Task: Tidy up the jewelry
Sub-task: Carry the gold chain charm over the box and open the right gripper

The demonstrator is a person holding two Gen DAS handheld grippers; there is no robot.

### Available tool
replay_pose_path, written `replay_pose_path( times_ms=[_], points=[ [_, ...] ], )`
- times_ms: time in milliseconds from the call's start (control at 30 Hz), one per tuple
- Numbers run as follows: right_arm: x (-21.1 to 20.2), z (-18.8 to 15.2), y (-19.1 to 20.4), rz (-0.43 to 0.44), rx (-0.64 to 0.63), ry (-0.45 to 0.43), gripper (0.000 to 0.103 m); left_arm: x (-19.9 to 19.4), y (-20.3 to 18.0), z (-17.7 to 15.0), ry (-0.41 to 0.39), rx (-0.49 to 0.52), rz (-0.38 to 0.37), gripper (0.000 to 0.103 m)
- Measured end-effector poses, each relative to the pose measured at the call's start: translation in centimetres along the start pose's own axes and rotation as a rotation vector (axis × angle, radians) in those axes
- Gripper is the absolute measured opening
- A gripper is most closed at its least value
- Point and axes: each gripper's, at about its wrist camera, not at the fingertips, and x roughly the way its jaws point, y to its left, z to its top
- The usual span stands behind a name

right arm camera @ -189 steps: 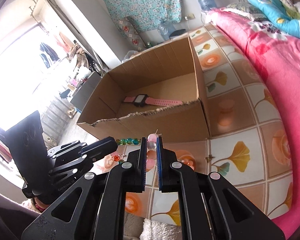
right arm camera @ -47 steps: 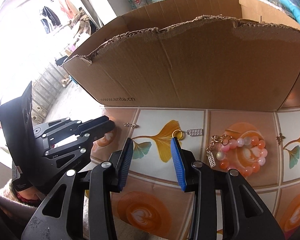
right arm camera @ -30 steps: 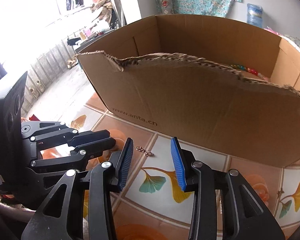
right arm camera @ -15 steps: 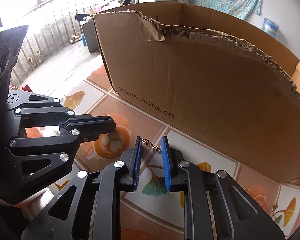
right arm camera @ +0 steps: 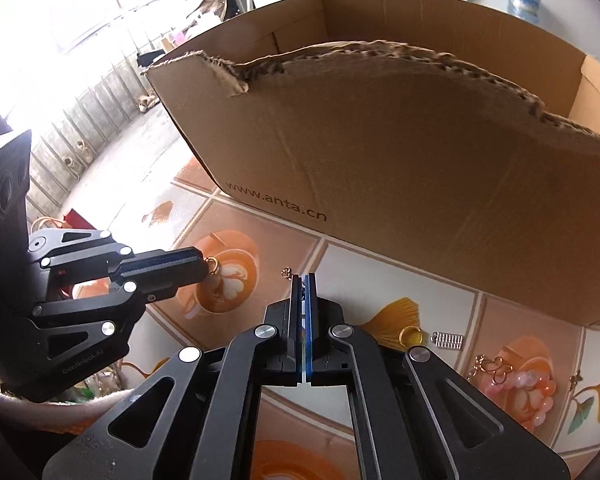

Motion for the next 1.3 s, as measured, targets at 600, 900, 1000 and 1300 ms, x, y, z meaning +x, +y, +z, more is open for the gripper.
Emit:
replay_pose_path(
  times_ms=[600,900,1000,1300],
  points=[
    [-4.8,-0.4,-2.5,0.087,0.088,-0.051,0.000,1.3,-1.5,0.8,0.019,0.053,0.110,0.027],
    [-3.0,-0.6,-1.7,0.086,0.090,-0.049,0.000,1.4,-1.8,0.5,0.027,0.063,0.118,0.012],
    [-3.1,-0.6,-1.7,0.087,0.090,-0.054,0.000,1.4,-1.6,0.5,0.024,0.058,0.111,0.012],
    [-4.2,-0.5,-1.6,0.093,0.084,-0.084,0.000,0.6,-1.8,0.4,0.005,0.071,0.100,0.011]
  ],
)
